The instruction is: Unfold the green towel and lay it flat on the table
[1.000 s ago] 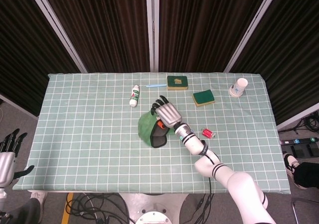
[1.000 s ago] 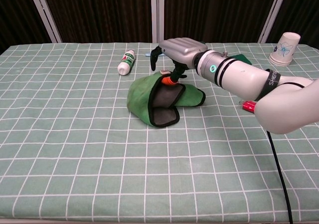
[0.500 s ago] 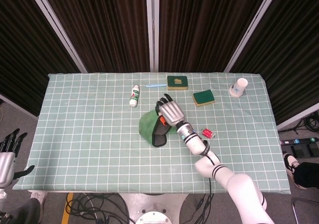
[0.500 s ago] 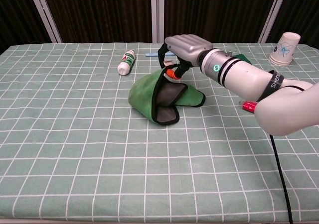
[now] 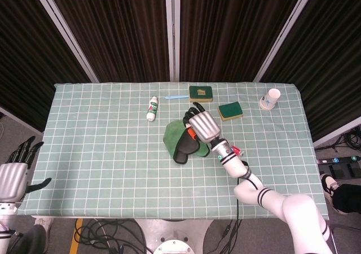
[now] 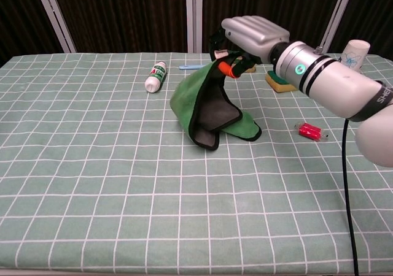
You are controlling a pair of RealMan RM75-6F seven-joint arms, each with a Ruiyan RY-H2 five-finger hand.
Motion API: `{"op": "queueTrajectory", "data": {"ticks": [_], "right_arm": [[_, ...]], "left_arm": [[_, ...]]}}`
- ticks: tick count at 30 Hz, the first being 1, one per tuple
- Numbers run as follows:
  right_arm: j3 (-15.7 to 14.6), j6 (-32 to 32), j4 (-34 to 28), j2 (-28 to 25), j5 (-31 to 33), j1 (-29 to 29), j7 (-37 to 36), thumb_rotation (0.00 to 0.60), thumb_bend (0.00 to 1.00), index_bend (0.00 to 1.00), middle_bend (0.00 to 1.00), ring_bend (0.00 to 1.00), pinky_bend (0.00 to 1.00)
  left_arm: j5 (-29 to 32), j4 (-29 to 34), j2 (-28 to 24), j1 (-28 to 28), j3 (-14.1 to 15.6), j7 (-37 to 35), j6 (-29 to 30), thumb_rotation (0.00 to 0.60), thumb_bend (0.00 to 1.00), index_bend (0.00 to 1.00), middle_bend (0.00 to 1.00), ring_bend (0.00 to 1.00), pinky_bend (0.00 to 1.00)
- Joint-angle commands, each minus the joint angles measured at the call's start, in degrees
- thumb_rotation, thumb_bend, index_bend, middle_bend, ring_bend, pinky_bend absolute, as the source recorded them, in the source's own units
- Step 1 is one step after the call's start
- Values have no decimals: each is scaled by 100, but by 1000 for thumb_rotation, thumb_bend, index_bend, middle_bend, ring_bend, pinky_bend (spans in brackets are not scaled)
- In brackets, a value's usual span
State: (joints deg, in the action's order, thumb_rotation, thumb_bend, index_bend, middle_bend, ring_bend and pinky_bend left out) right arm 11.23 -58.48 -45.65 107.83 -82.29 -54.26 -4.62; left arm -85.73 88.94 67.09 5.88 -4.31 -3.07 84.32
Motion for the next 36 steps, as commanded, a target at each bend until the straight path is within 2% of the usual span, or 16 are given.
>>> {"op": "queueTrajectory", "data": {"ticks": [1,4,8,14,17,23,28,31,36], "right_arm": [[92,-530,-1550,-994,-28,360,804,600,494,796,383,247,136],[215,-661,-2302,-1384,41,442,1280,600,493,795,384,250,136],[407,-744,-3023,-1696,210,469,1991,600,493,794,383,249,136],[738,-775,-3587,-1754,584,353,2870,600,494,794,383,239,136],[892,-739,-3704,-1769,772,200,3535,600,497,791,376,230,136],[1118,-693,-3782,-1904,964,-140,4675,600,501,784,371,208,132],[1103,-710,-4021,-1906,1094,-272,5272,600,500,784,367,193,119],[960,-691,-4186,-1712,1256,-357,5763,600,501,784,365,186,113],[823,-435,-3902,-1161,1699,-659,6296,600,501,783,362,173,90]], "left_arm": [[3,34,98,310,-214,-368,-255,600,108,208,126,149,273],[147,90,215,611,-426,-755,-566,600,101,233,133,169,297],[585,105,498,1076,-775,-1050,-1118,600,90,250,239,240,324],[1341,100,854,1734,-1132,-1045,-2058,600,65,288,250,242,332],[1630,53,1014,2012,-1235,-929,-2405,600,58,300,250,242,335],[1883,-181,1336,2391,-1298,-556,-2645,600,40,314,250,242,337],[2067,-293,1470,2529,-1262,-436,-2796,593,34,315,250,242,337],[2219,-375,1553,2598,-1210,-342,-2919,551,29,315,250,241,337],[2601,-520,1751,2732,-1099,-54,-3171,449,18,315,247,242,337]]}}
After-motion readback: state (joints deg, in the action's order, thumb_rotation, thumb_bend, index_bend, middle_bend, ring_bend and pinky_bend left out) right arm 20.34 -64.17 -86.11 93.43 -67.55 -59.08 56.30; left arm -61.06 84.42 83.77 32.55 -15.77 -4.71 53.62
